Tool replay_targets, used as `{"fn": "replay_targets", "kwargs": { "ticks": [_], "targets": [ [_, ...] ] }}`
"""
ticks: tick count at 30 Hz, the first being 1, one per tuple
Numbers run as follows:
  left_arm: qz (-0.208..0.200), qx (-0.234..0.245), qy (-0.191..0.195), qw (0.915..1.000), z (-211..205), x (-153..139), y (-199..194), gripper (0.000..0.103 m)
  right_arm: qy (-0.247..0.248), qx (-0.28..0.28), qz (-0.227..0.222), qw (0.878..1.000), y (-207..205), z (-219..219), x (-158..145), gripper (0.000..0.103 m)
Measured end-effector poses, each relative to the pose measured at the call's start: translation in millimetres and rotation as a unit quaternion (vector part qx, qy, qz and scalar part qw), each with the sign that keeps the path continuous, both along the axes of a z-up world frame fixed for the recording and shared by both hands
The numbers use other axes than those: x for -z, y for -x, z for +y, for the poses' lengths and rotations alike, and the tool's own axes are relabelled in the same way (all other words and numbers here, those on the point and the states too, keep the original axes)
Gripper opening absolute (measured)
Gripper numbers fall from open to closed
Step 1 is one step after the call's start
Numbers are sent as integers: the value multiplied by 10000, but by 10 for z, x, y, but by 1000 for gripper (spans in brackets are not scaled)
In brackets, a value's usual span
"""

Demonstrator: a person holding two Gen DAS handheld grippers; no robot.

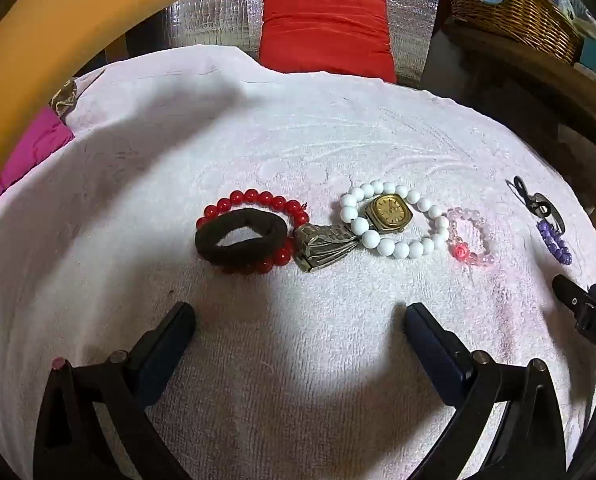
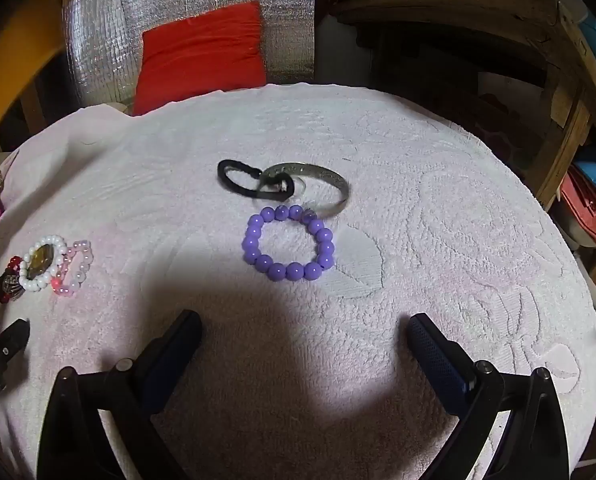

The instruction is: Organize jewelry

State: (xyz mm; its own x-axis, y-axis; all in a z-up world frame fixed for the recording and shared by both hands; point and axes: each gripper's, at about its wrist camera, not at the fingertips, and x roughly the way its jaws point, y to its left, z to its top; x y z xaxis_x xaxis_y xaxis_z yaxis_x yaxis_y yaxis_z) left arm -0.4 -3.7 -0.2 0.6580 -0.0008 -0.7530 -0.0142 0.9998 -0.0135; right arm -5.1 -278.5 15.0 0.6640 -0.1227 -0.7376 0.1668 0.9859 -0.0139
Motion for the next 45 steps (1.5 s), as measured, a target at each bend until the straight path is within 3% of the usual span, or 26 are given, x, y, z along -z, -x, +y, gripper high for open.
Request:
{"fn": "replay_targets", "kwargs": {
  "ticks": [11, 13, 20, 23, 24, 26, 27, 32, 36, 40, 45],
  "targets": [
    [-38, 12, 83, 10000, -460, 10, 75, 103, -8, 7, -18, 10000, 3, -1, 2, 103],
    [25, -14, 252, 9997, 45, -9, 1, 103, 8, 79, -22, 10000, 7, 13, 3, 103],
    [33, -132, 278, 9995, 42, -9, -17, 103, -229, 476, 164, 9985, 152, 108, -16, 103],
    [418, 51, 84, 9991, 26, -62, -22, 103, -271, 392, 509, 9976, 281, 163, -56, 103],
    [591, 24, 206, 9980, 58, -100, -3, 103, -256, 238, 739, 9967, 311, 194, -87, 103],
    [512, -258, 150, 9982, 119, -223, 152, 103, -329, -68, 1078, 9936, 440, 237, -176, 103],
    [214, -448, -15, 9988, 149, -365, 321, 103, -380, -213, 1024, 9938, 553, 262, -258, 103],
    [-918, -616, -402, 9931, 140, -1192, 1175, 103, -170, -573, 118, 9981, 1142, 398, -909, 103],
    [-1492, -691, -472, 9853, 114, -1764, 1659, 103, -227, -839, -442, 9952, 1519, 542, -1456, 103],
    [-1637, -681, -355, 9835, 62, -2160, 1976, 103, -320, -1002, -848, 9908, 1908, 663, -1903, 103],
    [-1692, -656, -440, 9824, 8, -2443, 2159, 103, -255, -973, -1129, 9885, 2247, 717, -2201, 103]
  ]
}}
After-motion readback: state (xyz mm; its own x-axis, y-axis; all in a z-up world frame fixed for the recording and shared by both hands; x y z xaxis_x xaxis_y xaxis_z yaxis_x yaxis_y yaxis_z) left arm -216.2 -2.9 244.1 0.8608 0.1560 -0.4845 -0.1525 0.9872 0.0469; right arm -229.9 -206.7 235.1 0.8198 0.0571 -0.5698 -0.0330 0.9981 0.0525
